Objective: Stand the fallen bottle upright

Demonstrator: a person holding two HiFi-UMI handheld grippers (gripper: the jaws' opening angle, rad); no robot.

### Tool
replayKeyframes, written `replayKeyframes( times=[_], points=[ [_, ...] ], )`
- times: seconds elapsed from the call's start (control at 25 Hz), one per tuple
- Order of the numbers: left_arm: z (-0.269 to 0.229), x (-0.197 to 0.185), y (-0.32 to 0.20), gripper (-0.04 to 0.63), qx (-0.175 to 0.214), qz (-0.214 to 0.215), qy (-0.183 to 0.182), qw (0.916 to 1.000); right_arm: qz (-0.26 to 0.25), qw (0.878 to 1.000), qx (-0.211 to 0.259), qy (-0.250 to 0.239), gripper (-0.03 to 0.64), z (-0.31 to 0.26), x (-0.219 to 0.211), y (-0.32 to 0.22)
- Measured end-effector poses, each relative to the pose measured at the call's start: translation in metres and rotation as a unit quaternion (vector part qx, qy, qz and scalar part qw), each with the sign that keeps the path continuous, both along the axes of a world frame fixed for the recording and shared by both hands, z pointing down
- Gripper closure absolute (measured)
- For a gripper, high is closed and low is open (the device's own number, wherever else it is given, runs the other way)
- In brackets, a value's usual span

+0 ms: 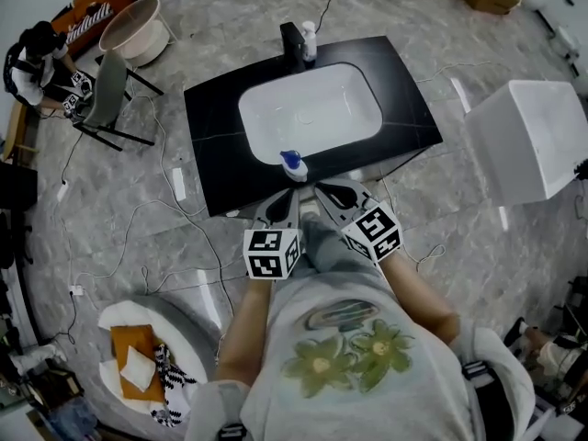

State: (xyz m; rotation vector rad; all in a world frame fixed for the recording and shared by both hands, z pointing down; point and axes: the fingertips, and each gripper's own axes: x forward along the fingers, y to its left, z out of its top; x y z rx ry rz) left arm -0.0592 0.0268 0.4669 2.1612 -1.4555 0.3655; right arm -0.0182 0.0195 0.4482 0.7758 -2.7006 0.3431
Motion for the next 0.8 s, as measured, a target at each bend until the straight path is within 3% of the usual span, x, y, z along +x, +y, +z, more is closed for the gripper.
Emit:
replayKeyframes(
  times=[0.16, 0.36, 0.8],
  points=[
    [-0.009, 0.007, 0.004, 0.577, 0.019, 0.017, -0.02, 0.9995, -0.008, 1.0, -0.008, -0.024, 0.575, -0.013, -0.001, 0.012],
    [-0.019, 0.01, 0.009, 0.577, 0.03, 0.017, -0.014, 0.9993, -0.004, 0.999, -0.027, -0.039, 0.575, -0.018, 0.002, 0.016],
    [-0.017, 0.001, 0.012, 0.577, 0.029, -0.001, -0.004, 0.9996, -0.003, 0.999, -0.032, -0.018, 0.575, -0.009, 0.004, 0.014]
  ],
)
